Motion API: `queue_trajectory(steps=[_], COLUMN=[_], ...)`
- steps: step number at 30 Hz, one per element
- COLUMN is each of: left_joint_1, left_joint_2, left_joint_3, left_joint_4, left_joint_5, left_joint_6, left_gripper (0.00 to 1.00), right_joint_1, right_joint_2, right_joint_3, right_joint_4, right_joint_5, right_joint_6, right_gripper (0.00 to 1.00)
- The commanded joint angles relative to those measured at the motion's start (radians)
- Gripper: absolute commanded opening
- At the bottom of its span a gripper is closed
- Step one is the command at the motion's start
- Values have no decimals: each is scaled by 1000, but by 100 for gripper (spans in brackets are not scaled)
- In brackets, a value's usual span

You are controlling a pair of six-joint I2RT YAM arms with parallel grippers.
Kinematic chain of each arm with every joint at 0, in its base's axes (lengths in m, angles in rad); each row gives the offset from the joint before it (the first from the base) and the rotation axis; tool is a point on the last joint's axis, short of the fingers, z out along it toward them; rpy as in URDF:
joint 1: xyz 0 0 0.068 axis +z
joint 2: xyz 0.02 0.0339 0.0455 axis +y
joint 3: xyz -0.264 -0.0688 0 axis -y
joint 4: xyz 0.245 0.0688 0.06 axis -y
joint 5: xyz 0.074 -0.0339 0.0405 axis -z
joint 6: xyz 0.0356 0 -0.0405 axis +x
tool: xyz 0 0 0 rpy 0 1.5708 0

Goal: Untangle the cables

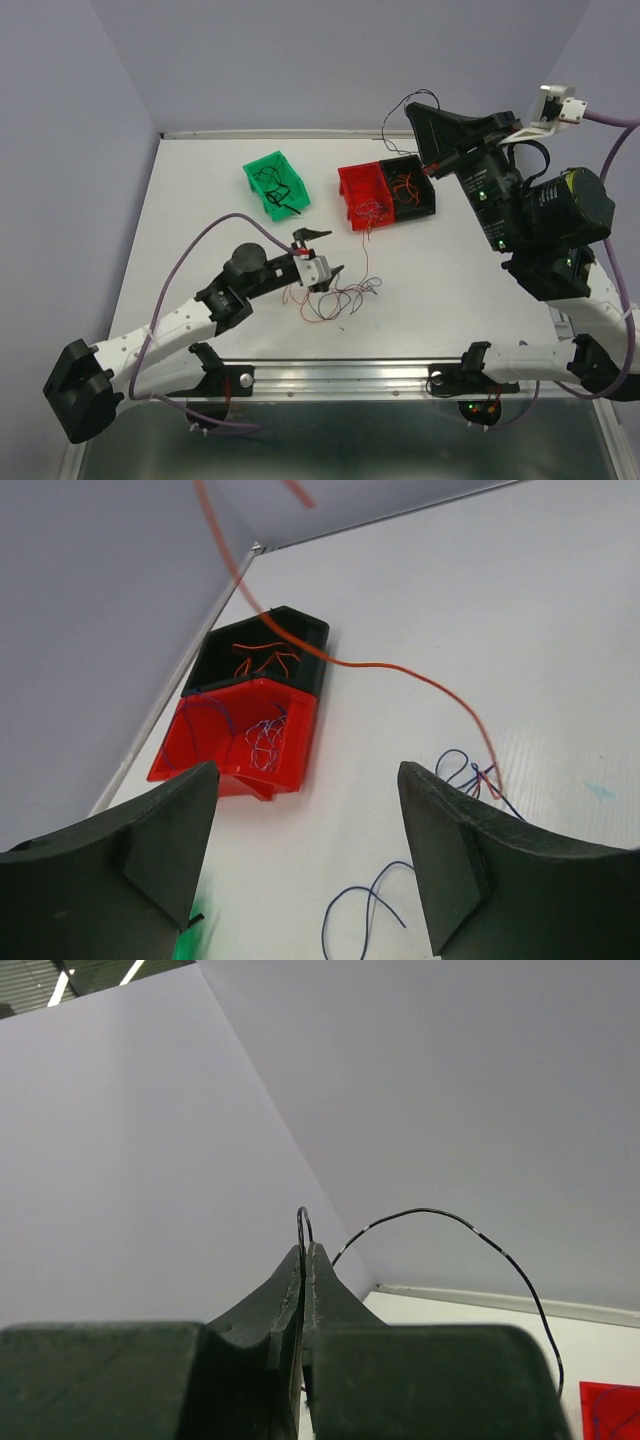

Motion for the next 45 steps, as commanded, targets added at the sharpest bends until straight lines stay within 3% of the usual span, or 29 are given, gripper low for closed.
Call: queue_trajectory(steps=[1,9,14,20,33,42,43,45], left_joint_1=[15,47,164,199,213,178,164,118], left_joint_2=[97,298,349,321,264,441,465,484], left_joint_3=[120,250,297,222,218,316,326,355], left_joint_4=[89,133,141,181,169,189,185,143], left_joint_5=[-69,31,326,450,569,510,493,427], left_joint_6=[-98,-169,-261,-281,-344,-393,-393,-365], left_gripper=[84,84,82,81,79,79,77,63], right_joint_1=[0,2,2,0,2,0,0,0], right_joint_2=[13,39,34,10,-41,-39,-41,-58], right_joint_3=[-22,-45,-58,-95,-196,-229,-235,-259], right_joint_4=[45,91,110,131,231,305,308,325], right_joint_5=[-71,-94,-96,-87,-107,-174,-174,-179], right_joint_6=[67,77,68,50,27,39,42,45], right_gripper=[1,1,1,1,1,0,0,1])
